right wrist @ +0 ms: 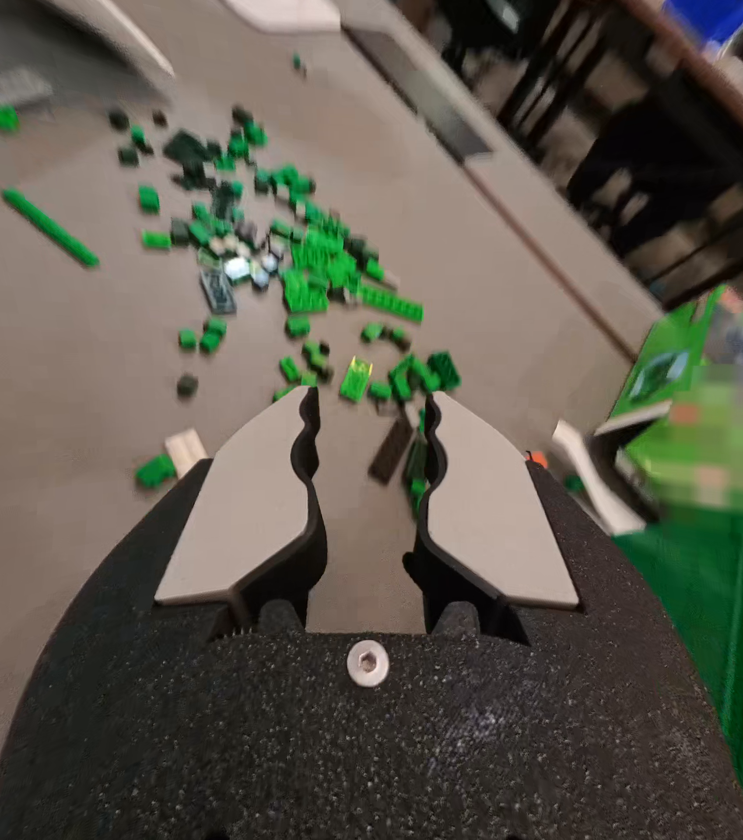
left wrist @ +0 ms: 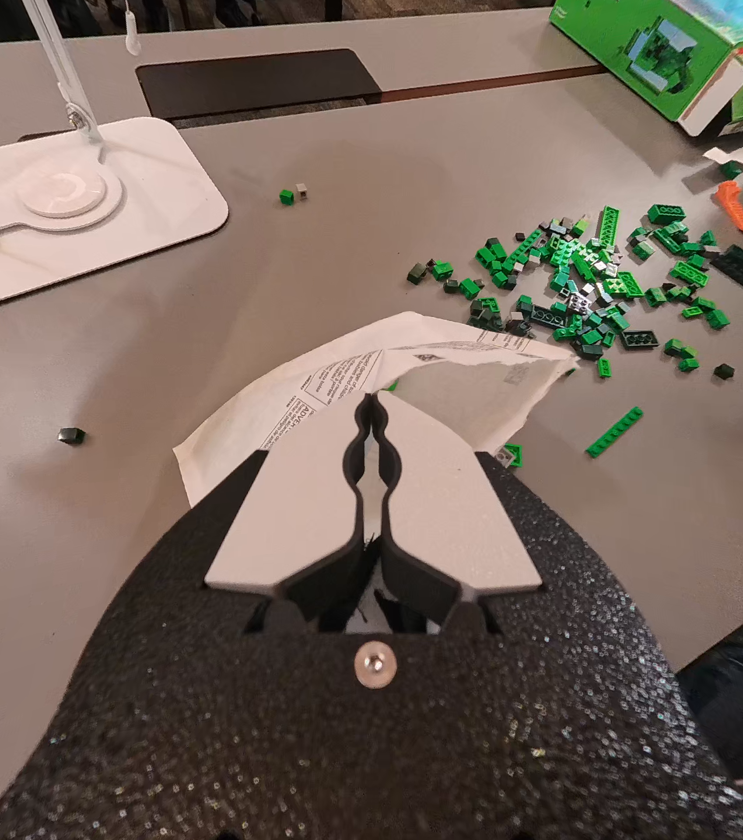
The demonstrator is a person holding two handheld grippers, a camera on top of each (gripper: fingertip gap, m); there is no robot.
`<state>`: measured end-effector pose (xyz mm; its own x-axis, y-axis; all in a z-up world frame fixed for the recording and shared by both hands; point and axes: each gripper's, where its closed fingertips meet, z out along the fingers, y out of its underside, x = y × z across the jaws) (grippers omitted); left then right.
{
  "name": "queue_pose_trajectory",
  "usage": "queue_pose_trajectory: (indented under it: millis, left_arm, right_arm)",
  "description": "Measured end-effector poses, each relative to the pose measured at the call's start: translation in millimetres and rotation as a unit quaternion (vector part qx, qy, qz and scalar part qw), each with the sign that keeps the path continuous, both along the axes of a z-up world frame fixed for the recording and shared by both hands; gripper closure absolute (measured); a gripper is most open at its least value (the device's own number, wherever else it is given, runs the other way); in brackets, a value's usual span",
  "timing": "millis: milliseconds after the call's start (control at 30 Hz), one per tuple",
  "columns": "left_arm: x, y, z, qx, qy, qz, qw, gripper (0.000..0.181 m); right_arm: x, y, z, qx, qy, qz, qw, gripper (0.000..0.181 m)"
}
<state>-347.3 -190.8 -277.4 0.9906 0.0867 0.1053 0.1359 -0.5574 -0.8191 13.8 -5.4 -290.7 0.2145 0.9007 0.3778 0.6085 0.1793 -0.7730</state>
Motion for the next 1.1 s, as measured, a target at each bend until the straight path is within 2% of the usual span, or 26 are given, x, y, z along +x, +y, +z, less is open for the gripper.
queue_pose_trajectory:
  millis: [100,167,333,433,633,867,967,1100]
  left_arm:
    - [-3,-2,-1,-0.005,0.008,0.007,1.000,0.181]
    - [-5,-4,-2,-0.010,0.013,0.008,1.000,0.181]
    - [-7,-7,-3,-0.012,0.006,0.007,1.000,0.181]
    - [-7,-8,-3,-0.013,0.007,0.004,1.000,0.181]
    - [-7,-10,-5,-0.022,0.009,-0.002,1.000,0.181]
    - [-9,-14,-4,-0.021,0.001,-0.008,1.000,0.181]
    - [-10,-15,-4,-0.018,-0.004,-0.009,1.000,0.181]
    - [-11,-15,-3,-0.013,-0.008,-0.010,1.000,0.181]
  right_arm:
    - [28,-7,-29,-0.063,-0.051,-0.002,0.997,0.139]
    - [35,-19,-44,-0.105,-0.073,0.013,0.992,0.139]
    - [21,-44,-64,-0.144,-0.102,0.075,0.981,0.141]
    - [-4,-48,-64,-0.128,-0.097,0.106,0.981,0.145]
    - [-80,-62,-63,-0.083,-0.095,0.184,0.975,0.146]
    - [-147,-75,-66,-0.131,-0.114,0.249,0.953,0.160]
    - [-165,-75,-60,-0.123,-0.080,0.259,0.955,0.161]
    - [-173,-82,-53,-0.120,0.004,0.283,0.952,0.163]
